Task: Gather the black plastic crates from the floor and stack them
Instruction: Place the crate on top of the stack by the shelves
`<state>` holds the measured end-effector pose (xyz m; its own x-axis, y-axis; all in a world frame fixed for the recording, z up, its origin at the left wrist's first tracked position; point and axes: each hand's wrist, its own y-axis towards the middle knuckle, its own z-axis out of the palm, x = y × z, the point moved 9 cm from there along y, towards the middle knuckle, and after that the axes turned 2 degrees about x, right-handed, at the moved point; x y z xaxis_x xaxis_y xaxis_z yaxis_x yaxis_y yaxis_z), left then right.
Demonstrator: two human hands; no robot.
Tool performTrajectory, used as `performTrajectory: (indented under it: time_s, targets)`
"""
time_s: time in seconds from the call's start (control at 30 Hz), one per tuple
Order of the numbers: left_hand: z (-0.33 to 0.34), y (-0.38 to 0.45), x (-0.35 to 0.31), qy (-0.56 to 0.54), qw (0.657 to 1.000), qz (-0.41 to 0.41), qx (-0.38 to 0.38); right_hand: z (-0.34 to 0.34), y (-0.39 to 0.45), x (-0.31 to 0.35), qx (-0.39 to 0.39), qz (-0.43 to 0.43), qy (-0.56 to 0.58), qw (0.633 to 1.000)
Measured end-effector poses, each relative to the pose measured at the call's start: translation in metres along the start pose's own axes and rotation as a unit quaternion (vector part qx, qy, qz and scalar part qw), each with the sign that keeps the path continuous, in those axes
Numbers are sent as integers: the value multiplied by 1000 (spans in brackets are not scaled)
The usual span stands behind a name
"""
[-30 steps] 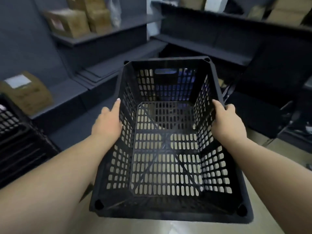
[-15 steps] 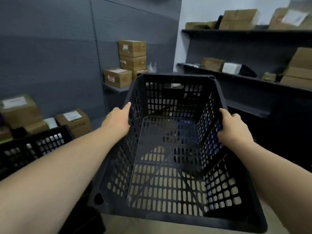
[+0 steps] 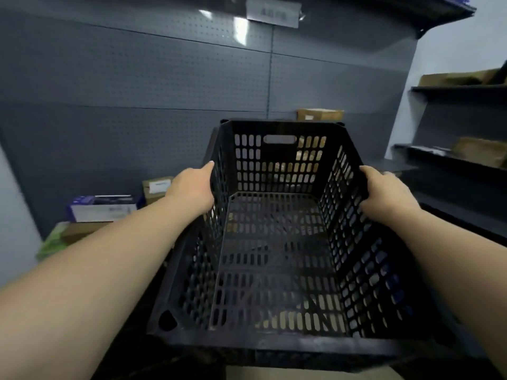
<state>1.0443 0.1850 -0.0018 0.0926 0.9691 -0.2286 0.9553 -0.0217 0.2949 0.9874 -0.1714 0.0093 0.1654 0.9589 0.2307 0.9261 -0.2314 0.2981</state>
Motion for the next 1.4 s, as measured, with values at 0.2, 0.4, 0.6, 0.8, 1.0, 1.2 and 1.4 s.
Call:
performTrajectory:
  time_s: [0.2,0.4,0.6,0.8,1.0,1.2,1.4]
  targets:
    - [-16,10,79,41,992,-112,-36,58,85,89,43,-128,59,989]
    - [-26,0,130,106,957,-255,-90,114,154,183,65,-270,110,954]
    - [-30,-31,130,126,906,-387,-119,135,193,255,86,-397,136,903]
    - [-29,-59,136,147,849,-488,-138,157,208,333,111,-507,146,842]
    - [-20,-51,149,157,808,-554,-128,209,224,383,153,-546,162,807]
    - [-12,-34,153,164,772,-608,-88,236,248,450,182,-607,141,760]
    - [10,-12,162,177,720,-666,-79,261,268,515,187,-676,135,700]
